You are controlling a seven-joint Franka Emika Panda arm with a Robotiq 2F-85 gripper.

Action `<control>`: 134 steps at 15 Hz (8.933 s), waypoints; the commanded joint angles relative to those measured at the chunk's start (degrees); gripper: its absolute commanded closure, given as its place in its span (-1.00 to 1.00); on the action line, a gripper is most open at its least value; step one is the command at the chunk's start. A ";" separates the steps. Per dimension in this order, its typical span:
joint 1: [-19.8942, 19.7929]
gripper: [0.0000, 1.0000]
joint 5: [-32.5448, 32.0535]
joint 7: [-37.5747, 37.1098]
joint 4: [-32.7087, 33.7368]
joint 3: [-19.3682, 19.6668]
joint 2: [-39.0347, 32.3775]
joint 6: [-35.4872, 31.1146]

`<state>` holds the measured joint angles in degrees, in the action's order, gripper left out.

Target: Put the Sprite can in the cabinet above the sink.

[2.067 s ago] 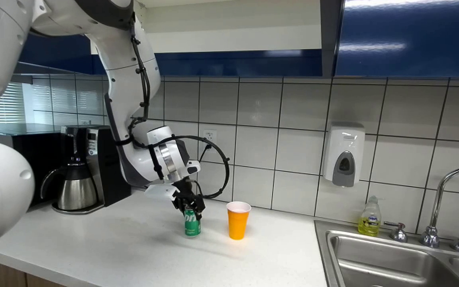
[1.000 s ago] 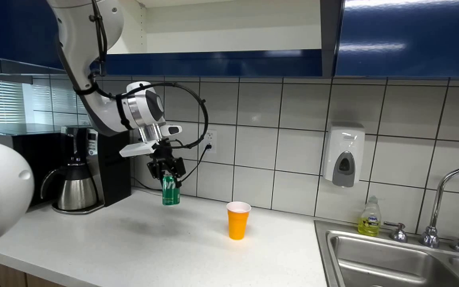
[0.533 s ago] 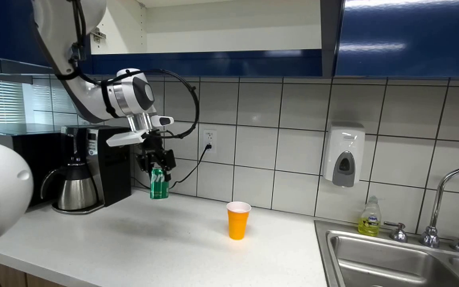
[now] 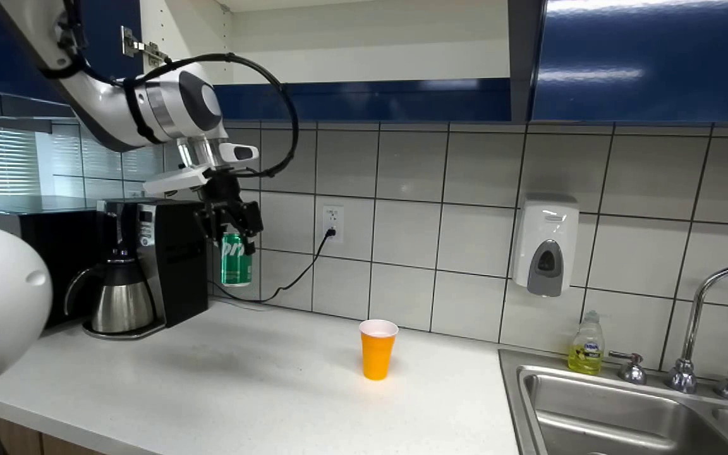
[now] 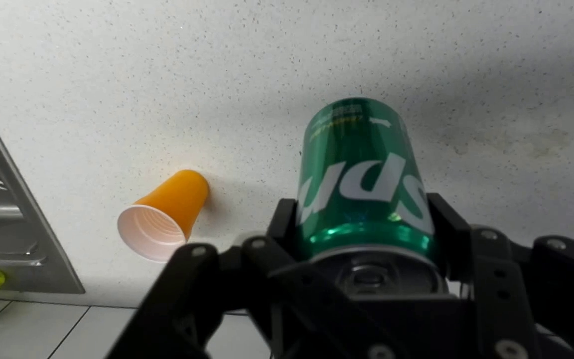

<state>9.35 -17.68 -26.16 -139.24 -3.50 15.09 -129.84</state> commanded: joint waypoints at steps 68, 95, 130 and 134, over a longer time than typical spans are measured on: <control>-3.56 0.20 -1.51 -2.22 66.44 -12.77 -6.95 39.08; -2.47 0.20 -3.33 -4.48 80.84 -11.83 -20.74 43.00; -2.08 -1.00 -3.31 -4.51 89.34 -11.63 -26.32 46.54; -2.15 -1.00 -3.03 -4.37 88.79 -11.72 -25.32 46.30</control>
<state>6.90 -20.64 -29.65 -50.53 -15.11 -11.31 -84.75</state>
